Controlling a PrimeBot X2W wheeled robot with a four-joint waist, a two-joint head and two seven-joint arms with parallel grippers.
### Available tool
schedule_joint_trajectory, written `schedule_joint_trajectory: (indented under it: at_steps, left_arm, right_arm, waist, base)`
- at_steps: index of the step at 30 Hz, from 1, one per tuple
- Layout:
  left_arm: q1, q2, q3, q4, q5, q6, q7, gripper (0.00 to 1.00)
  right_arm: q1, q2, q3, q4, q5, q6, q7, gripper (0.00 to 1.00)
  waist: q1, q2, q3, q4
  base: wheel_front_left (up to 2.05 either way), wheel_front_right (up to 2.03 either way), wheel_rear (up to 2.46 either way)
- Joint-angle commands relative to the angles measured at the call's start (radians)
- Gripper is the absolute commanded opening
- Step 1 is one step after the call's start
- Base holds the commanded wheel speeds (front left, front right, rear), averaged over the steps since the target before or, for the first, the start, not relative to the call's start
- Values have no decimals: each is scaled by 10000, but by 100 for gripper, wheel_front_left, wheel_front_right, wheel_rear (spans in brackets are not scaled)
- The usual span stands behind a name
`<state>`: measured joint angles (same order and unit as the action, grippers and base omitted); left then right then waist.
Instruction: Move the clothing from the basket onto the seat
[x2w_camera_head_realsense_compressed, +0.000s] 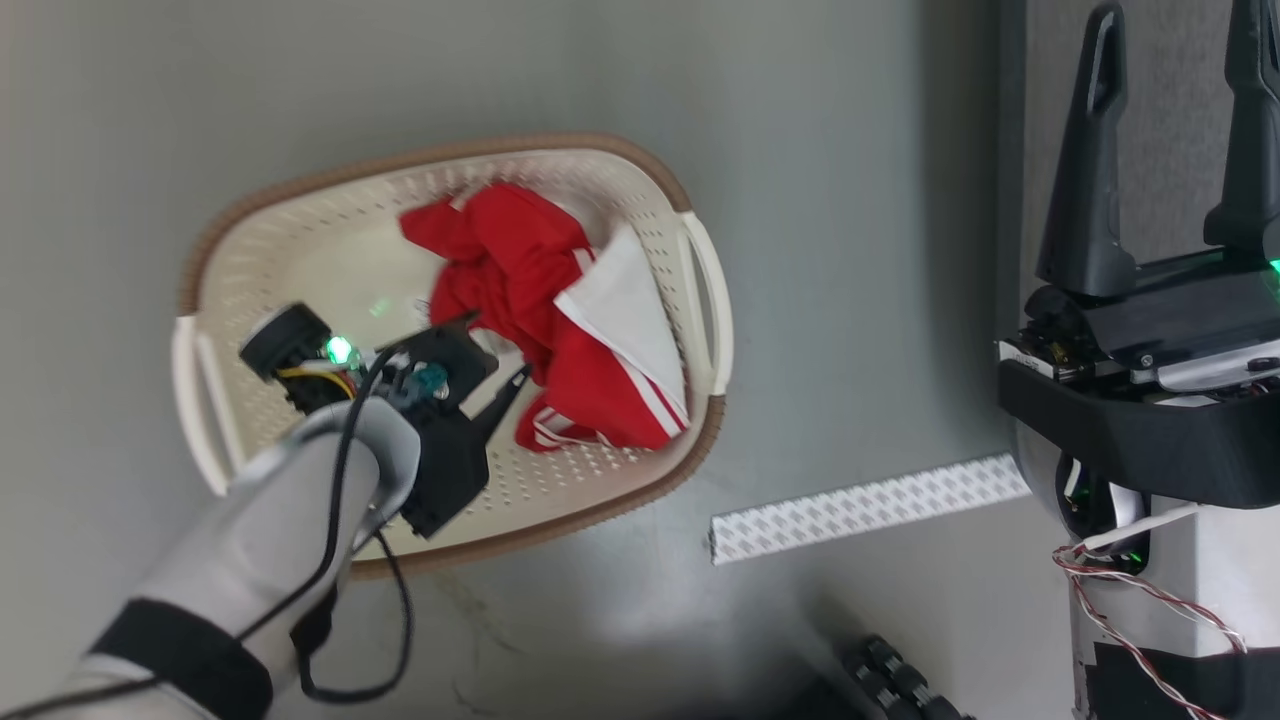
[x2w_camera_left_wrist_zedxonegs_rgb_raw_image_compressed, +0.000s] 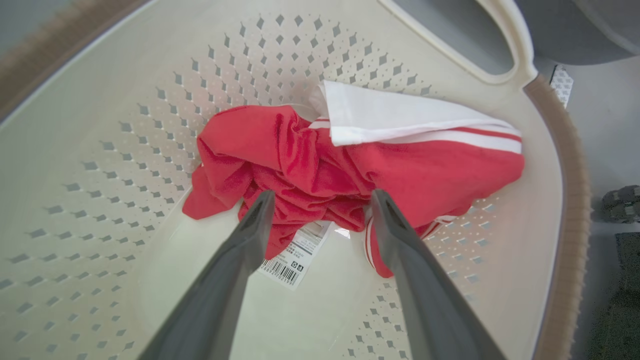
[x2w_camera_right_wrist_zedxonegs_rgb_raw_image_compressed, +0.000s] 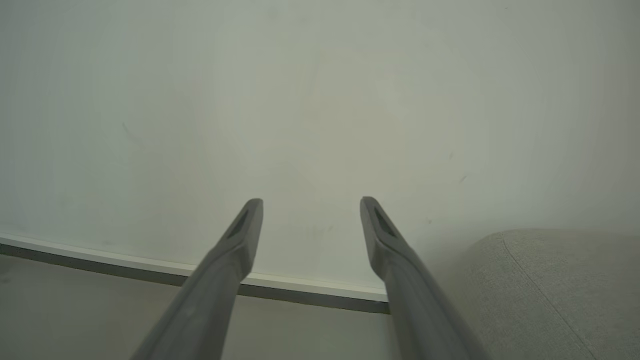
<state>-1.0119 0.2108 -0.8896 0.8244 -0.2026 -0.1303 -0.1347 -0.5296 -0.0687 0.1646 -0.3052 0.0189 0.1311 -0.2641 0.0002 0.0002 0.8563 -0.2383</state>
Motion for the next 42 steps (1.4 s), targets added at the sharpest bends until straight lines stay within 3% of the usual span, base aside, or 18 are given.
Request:
schedule_joint_trajectory:
  at_steps: [1, 5, 20, 29, 31, 32, 33, 42]
  left_arm:
    - [-230, 131, -200, 178, -115, 6, 87, 100]
    - [-877, 265, -701, 809, -309, 6, 397, 100]
    - [-1837, 92, -736, 2567, -435, 48, 592, 100]
    - [-2166, -200, -807, 3229, -383, 703, 208, 98]
    - [-2157, -276, -819, 3337, -414, 737, 88, 44]
    - [-2169, -289, -839, 3375, -406, 781, 1, 28]
    - [-2196, -304, -815, 3376, -419, 846, -185, 0]
    - [-2102, -268, -1116, 3374, -200, 1000, -1051, 0]
  right_arm:
    - [-140, 80, 61, -17, 52, -6, -11, 100]
    - [-329, 136, 265, -40, 188, -6, -11, 100]
    - [-482, 197, 667, -337, 758, -6, -11, 100]
    - [-259, 195, 618, -444, 758, -6, -11, 100]
    - [-227, 196, 597, -443, 793, -6, -11, 100]
    - [-210, 196, 588, -457, 822, -6, -11, 100]
    - [-191, 196, 585, -473, 834, -6, -11, 100]
    - [-316, 195, 513, -478, 948, -7, -11, 100]
  waist:
    - [-2, -2, 658, -559]
    - [-2, -2, 989, -809]
    - [-2, -2, 1779, -1434]
    - [-2, -2, 1838, -1487]
    - [-2, -2, 1852, -1470]
    - [-2, -2, 1858, -1461]
    - [-2, -2, 1866, -1451]
    - [-2, -2, 1733, -1392]
  base:
    - [0, 0, 0]
    - [0, 0, 0]
    - [0, 0, 0]
    - [0, 0, 0]
    - [0, 0, 0]
    - [0, 0, 0]
    - [0, 0, 0]
    - [0, 0, 0]
